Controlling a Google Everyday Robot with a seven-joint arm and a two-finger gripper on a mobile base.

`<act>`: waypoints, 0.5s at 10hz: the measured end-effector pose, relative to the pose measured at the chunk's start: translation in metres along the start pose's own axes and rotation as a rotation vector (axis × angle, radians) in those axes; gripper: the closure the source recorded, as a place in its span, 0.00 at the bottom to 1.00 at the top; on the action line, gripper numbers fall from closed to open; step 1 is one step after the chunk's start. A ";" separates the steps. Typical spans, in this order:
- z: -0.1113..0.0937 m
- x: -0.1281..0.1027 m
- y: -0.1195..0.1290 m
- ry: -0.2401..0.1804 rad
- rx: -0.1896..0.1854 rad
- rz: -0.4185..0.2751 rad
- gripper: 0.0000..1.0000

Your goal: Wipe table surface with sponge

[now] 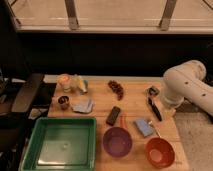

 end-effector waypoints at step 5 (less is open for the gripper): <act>0.023 0.009 -0.013 -0.028 -0.047 -0.039 0.35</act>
